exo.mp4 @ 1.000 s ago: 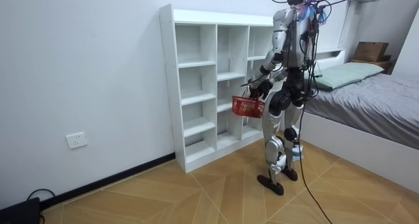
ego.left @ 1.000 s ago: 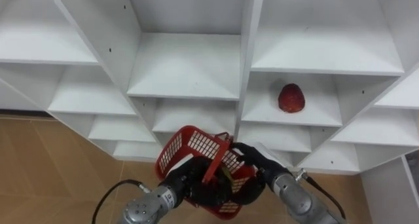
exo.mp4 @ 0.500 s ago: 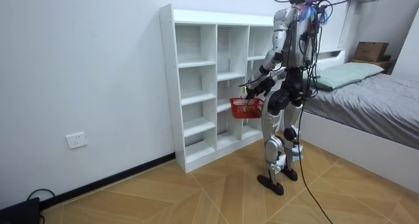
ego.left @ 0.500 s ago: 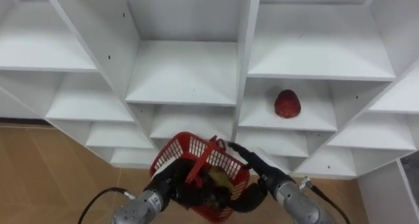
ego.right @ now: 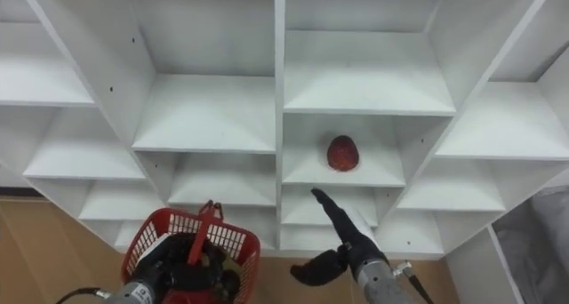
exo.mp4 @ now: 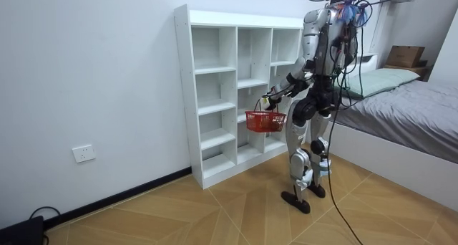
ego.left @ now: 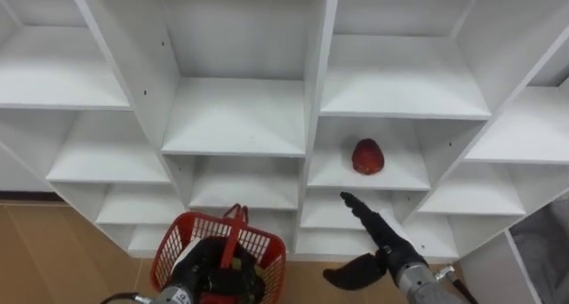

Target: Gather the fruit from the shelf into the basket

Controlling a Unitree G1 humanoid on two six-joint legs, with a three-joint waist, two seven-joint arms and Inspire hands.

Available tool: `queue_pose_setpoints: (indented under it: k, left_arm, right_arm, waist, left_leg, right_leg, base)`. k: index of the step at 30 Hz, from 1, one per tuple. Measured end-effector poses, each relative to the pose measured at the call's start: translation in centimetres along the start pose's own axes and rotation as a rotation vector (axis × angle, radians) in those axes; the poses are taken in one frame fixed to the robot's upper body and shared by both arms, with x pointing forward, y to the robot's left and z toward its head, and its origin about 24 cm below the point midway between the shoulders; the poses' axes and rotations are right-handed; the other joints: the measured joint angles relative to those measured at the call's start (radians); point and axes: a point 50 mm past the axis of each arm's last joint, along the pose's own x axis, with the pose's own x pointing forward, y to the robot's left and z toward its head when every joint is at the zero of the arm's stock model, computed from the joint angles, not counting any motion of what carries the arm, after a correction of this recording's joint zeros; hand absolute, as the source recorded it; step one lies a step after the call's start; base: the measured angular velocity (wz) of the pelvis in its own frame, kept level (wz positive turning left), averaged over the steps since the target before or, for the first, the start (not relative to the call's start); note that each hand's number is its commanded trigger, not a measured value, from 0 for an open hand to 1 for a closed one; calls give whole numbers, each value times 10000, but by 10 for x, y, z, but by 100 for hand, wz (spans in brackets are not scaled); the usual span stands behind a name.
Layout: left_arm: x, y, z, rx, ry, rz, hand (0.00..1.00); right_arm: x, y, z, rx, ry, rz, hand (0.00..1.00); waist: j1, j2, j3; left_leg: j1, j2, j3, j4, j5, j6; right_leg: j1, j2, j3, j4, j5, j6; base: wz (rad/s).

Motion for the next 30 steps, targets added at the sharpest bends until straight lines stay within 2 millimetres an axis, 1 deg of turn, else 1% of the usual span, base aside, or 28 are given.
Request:
queue_pose_setpoints:
  k: [1,5,9,12,13,14,18,23,27,28,30]
  left_arm:
    - [0,0,-1,-10,26,77,100]
    - [-1,3,-2,-71,81,368,100]
    - [-2,6,-4,-261,170,630,100]
    - [-4,12,-5,-454,178,912,100]
    - [-5,15,-6,-529,191,1053,100]
    - [-6,18,-7,-618,224,1208,100]
    - [-10,20,-12,-703,336,1414,100]
    - [-12,20,-14,-743,380,1466,100]
    - [-12,24,-13,-831,314,1587,100]
    - [-12,24,-13,-804,311,1575,100]
    - [-12,24,-12,-788,302,1425,100]
  right_arm:
    - [0,-2,-1,131,29,-85,0]
    - [-2,-5,-2,578,69,-360,0]
    - [-2,-10,2,769,-145,-710,0]
    - [-3,-15,2,1160,-175,-1096,0]
    - [-4,-16,0,1331,-114,-1254,0]
    - [-5,-17,0,1483,-87,-1375,0]
    - [-5,-19,-1,1645,-72,-1567,0]
    - [-6,-22,-2,1737,-35,-1766,0]
    - [-7,-29,-6,2138,130,-2215,0]
    - [-7,-31,-6,2176,137,-2337,0]
    - [-7,-34,-6,2162,119,-2478,0]
  waist:
    - [-16,32,23]
    - [-64,27,22]
    - [-109,1,39]
    - [-116,-31,54]
    - [-124,-75,81]
    - [-142,-114,82]
    - [-192,-200,59]
    - [-222,-274,-1]
    - [-170,-295,-1]
    - [-108,-314,1]
    - [-106,-375,-23]
  left_leg:
    - [55,3,0,-45,0,-1]
    - [63,44,0,-62,-23,-40]
    - [202,57,-1,-68,-44,-67]
    - [432,83,-7,-140,-103,-102]
    - [541,95,-22,-153,-123,-113]
    - [605,111,-37,-163,-155,-129]
    - [704,121,-67,-187,-171,-146]
    - [766,116,-120,-191,-172,-147]
    - [887,104,-148,-190,-173,-146]
    - [900,99,-159,-189,-174,-145]
    - [893,101,-178,-179,-175,-146]
  right_leg:
    - [29,8,0,-26,0,0]
    - [82,60,25,-132,8,-17]
    - [216,57,92,-149,-13,-34]
    - [477,60,119,-258,-39,-40]
    - [596,69,100,-320,-41,-43]
    - [681,81,72,-329,-63,-55]
    - [707,91,51,-334,-80,-64]
    - [859,89,6,-337,-98,-63]
    - [923,73,-73,-311,-130,-62]
    - [924,56,-141,-279,-159,-66]
    - [934,47,-188,-277,-166,-69]
  base:
    - [0]
    - [0]
    - [-5]
    - [-3]
    - [4]
    - [4]
    - [0]
    - [3]
    - [1]
    - [3]
    - [5]
